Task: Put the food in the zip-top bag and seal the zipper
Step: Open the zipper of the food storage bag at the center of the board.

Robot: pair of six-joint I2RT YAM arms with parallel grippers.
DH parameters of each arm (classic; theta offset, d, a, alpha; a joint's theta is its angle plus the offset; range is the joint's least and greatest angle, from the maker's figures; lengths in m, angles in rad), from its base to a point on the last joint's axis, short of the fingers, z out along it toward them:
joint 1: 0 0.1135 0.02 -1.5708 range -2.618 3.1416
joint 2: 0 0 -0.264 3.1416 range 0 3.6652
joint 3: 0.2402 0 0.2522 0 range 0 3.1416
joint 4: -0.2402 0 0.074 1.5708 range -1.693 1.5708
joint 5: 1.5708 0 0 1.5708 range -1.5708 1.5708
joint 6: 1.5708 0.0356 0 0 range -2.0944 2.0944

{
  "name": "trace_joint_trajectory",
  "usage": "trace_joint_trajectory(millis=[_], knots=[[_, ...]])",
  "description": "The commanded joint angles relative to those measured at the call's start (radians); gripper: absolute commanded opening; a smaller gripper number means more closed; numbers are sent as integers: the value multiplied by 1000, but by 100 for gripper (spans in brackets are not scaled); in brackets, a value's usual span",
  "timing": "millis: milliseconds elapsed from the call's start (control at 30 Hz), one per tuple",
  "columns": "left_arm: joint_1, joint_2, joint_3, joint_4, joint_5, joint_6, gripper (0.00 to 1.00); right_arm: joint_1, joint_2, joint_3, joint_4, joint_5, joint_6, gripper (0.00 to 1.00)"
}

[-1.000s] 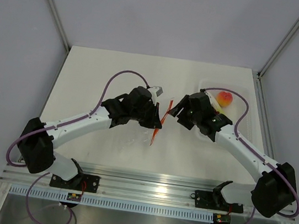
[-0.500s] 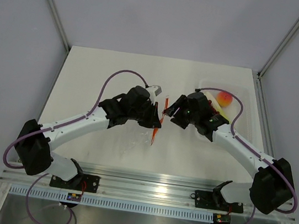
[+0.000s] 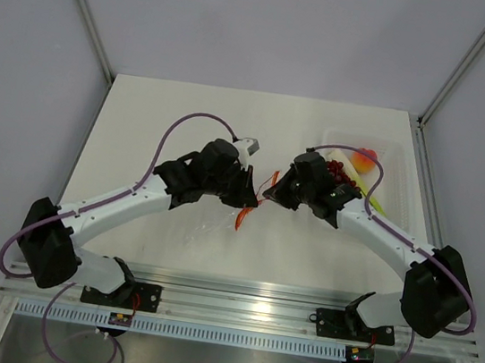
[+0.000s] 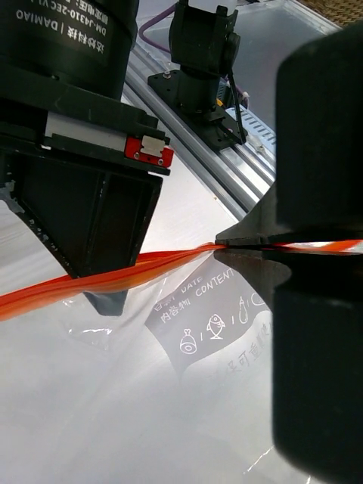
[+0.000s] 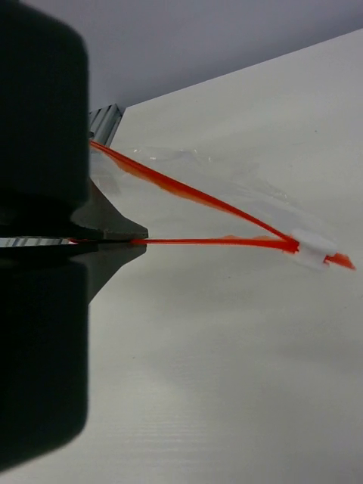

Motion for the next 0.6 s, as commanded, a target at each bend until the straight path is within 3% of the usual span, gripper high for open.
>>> trace_joint_trajectory(millis=[0,133,367,433,567], knots=[[6,-73,-2,20,2,19,2,6,-33,33,-66,102,-28,0],[14,-71,-4,13,-13,6,27,17,-54,28,-59,111,-53,0],[14,-4,56,8,10,-12,35,86,-46,122,-137,194,-79,0],[12,-1,62,3,9,-11,42,94,-40,142,-157,200,-74,0],[-12,2,76,-52,-57,24,48,97,-43,149,-165,199,-61,0]])
